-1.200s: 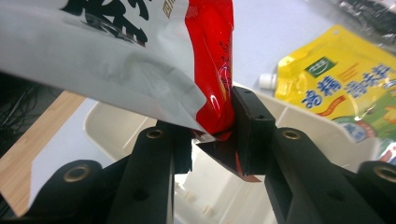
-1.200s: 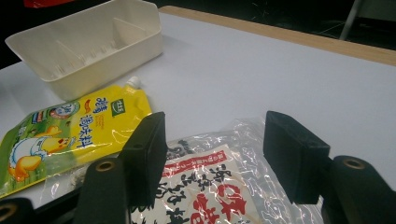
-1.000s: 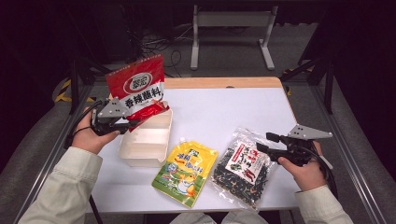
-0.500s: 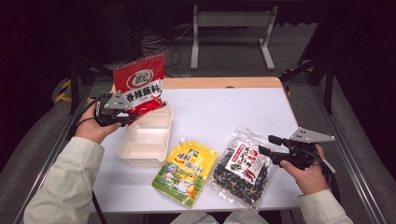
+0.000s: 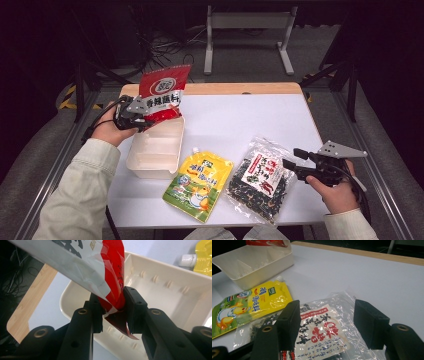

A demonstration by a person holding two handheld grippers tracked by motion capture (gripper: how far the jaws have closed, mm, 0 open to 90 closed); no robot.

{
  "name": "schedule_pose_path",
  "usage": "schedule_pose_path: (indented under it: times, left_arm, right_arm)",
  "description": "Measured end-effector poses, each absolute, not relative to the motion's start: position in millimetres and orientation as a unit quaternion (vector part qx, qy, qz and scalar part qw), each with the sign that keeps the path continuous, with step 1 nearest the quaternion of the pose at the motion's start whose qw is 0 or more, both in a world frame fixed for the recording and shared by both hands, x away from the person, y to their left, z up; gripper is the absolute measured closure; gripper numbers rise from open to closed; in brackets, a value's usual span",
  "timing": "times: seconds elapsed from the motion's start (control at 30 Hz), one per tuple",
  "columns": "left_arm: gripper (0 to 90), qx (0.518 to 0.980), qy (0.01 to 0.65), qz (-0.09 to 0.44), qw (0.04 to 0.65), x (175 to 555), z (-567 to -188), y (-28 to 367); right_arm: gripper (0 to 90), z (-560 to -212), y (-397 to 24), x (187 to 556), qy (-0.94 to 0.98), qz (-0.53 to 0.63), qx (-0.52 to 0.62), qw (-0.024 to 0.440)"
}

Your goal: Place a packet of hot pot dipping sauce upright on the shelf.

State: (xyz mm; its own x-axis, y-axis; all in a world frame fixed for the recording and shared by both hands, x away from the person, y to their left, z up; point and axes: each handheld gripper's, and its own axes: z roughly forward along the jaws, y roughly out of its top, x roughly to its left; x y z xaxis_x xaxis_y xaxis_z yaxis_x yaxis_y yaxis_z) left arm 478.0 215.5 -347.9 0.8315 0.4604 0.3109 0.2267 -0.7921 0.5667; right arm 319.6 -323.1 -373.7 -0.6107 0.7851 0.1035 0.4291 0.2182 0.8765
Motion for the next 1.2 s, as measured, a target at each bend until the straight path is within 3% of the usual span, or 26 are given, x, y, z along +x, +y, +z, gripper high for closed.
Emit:
schedule_pose_path:
  times: [0.23,0.53,0.83,1.2]
  left_arm:
    - [70.7,0.926,0.196,0.232,0.225,479,-351,215]
    - [70.9,0.916,0.208,0.255,0.229,486,-350,215]
    - [71.5,0.919,0.17,0.251,0.252,482,-348,201]
    - [71.5,0.916,0.18,0.28,0.224,491,-356,200]
  right_arm:
    - [39.6,-376,-319,320,0.762,0.479,0.394,0.187]
    - [40.7,-376,-317,320,0.762,0.483,0.384,0.194]
    - [40.6,-377,-316,319,0.763,0.484,0.384,0.191]
    - [40.4,-379,-316,319,0.765,0.483,0.383,0.188]
